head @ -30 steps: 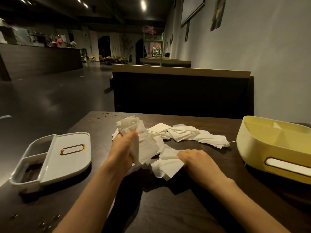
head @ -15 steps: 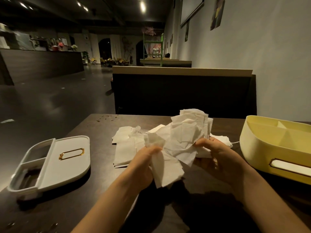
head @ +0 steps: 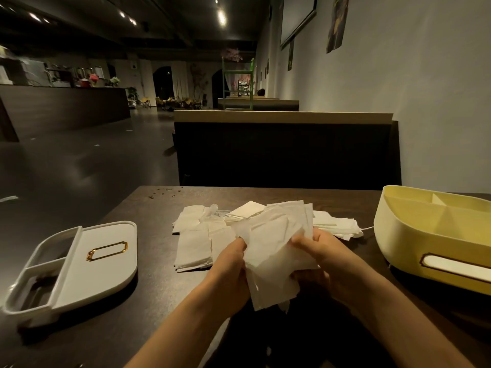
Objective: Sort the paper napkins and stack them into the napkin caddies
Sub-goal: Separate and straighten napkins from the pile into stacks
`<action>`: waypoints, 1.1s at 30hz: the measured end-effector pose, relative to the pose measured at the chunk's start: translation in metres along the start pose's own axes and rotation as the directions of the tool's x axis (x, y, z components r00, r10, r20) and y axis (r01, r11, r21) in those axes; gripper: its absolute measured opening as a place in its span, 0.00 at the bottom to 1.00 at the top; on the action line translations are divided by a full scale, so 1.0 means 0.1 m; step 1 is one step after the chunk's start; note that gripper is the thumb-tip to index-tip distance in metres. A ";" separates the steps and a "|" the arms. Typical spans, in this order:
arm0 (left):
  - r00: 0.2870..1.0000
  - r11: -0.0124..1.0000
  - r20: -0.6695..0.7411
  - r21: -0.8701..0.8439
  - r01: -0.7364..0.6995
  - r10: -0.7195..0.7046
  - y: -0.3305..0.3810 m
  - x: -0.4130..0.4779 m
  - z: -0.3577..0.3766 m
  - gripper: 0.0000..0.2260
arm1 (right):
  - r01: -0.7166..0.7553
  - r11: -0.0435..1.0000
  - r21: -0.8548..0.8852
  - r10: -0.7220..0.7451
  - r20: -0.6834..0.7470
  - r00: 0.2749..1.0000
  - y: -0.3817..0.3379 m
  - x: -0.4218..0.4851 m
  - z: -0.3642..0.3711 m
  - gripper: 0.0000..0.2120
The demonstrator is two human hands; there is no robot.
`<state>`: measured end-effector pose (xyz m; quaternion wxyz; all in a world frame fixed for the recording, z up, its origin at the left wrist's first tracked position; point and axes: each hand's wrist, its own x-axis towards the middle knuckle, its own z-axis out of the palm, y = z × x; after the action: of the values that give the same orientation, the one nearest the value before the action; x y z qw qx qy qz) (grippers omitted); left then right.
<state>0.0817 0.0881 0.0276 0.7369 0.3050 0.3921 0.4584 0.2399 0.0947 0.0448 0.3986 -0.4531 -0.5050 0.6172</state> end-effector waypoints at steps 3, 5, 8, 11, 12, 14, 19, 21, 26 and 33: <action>0.993 0.997 -0.090 0.002 -0.072 0.071 -0.02 0.03 -0.01 0.14 | 0.016 0.999 -0.052 -0.013 0.060 0.998 0.03 -0.01 0.01 0.04; 0.992 0.997 -0.096 -0.018 -0.081 0.079 -0.02 0.00 0.00 0.13 | 0.032 0.997 -0.070 -0.024 0.108 0.994 0.03 -0.02 0.01 0.09; 0.997 0.996 -0.037 -0.054 -0.071 0.069 -0.02 -0.06 0.04 0.14 | 0.048 0.994 -0.099 -0.035 0.131 0.991 0.04 -0.02 0.00 0.12; 0.996 0.996 0.013 -0.004 -0.091 0.091 -0.04 -0.02 0.02 0.19 | 0.055 0.986 -0.155 -0.035 0.130 0.991 0.06 0.00 -0.02 0.11; 0.995 0.995 0.023 0.021 -0.102 0.102 -0.04 -0.04 0.03 0.20 | 0.053 0.984 -0.171 -0.031 0.128 0.991 0.06 0.01 -0.03 0.11; 0.994 0.992 0.029 0.061 -0.111 0.109 -0.03 -0.02 0.04 0.22 | 0.053 0.977 -0.206 -0.027 0.128 0.991 0.07 0.02 -0.03 0.10; 0.997 0.992 0.055 0.114 -0.052 0.046 -0.04 -0.07 0.04 0.20 | 0.138 0.944 -0.300 -0.135 0.030 0.990 0.14 0.08 0.00 0.27; 0.998 0.995 0.050 0.092 -0.038 0.034 -0.02 -0.07 0.05 0.20 | 0.267 0.787 -0.555 -0.324 -0.003 0.946 0.19 0.09 0.00 0.38; 0.995 1.000 0.093 -0.018 -0.025 0.026 -0.05 -0.05 0.01 0.22 | 0.470 0.290 -0.834 -0.619 0.211 0.756 0.28 0.14 0.01 0.34; 0.989 0.989 0.146 -0.148 0.024 -0.002 -0.03 -0.04 0.01 0.19 | 0.508 0.533 -0.676 -0.654 0.051 0.754 0.25 0.13 0.07 0.22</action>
<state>0.0822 0.0830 0.0270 0.7872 0.2792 0.3040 0.4582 0.2287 0.1008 0.0184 0.4477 -0.4285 -0.7640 0.1795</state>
